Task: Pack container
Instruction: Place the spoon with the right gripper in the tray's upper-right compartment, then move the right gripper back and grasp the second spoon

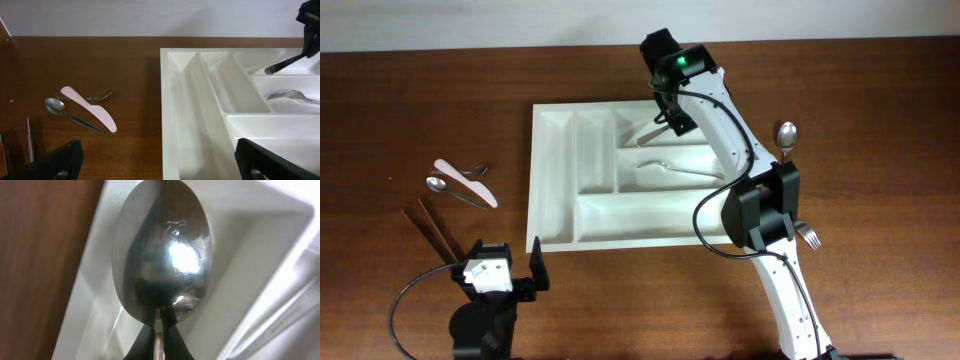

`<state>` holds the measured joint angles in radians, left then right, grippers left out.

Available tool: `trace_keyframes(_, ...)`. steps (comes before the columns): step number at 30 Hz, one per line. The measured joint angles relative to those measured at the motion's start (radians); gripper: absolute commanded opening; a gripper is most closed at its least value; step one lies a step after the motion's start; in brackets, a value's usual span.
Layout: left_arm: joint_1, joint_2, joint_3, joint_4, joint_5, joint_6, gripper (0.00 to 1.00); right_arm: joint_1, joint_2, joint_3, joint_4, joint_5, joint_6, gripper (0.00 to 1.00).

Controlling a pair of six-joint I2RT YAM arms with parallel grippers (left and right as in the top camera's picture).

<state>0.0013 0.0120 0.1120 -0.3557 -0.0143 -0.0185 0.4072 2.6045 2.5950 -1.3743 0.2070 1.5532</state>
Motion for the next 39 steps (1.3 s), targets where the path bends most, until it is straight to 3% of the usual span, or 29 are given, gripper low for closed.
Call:
trace_keyframes(1,0.0,0.0,0.0,0.0,0.0,0.0,0.99,0.0,0.0,0.0,-0.006,-0.007,0.019,0.05)
trace_keyframes(5,0.0,0.0,0.0,0.0,0.0,0.0,0.99,0.0,0.0,0.0,-0.013,-0.03,0.055,0.37)
trace_keyframes(8,0.0,0.0,0.0,0.0,0.0,0.0,0.99,0.0,0.0,0.0,-0.013,-0.037,0.067,0.41)
trace_keyframes(13,0.0,0.0,0.0,0.0,0.0,0.0,0.99,0.0,0.0,0.0,0.045,-0.038,0.023,0.39)
trace_keyframes(15,0.0,0.0,0.0,0.0,0.0,0.0,0.99,0.0,0.0,0.0,0.114,-0.037,-0.06,0.4)
trace_keyframes(19,0.0,0.0,0.0,0.0,0.0,0.0,0.99,-0.003,0.0,0.012,0.198,-0.036,-0.446,0.43)
trace_keyframes(21,0.0,0.0,0.0,0.0,0.0,0.0,0.99,-0.011,0.0,0.063,0.151,-0.034,-0.744,0.45)
trace_keyframes(25,0.0,0.0,0.0,0.0,0.0,0.0,0.99,-0.058,0.0,0.161,-0.023,-0.033,-1.096,0.46)
trace_keyframes(33,0.0,0.0,0.0,0.0,0.0,0.0,0.99,-0.266,0.0,0.204,-0.243,-0.033,-1.295,0.47)
trace_keyframes(39,0.0,0.0,0.0,0.0,0.0,0.0,0.99,-0.376,0.0,0.204,-0.265,-0.045,-1.347,0.6)
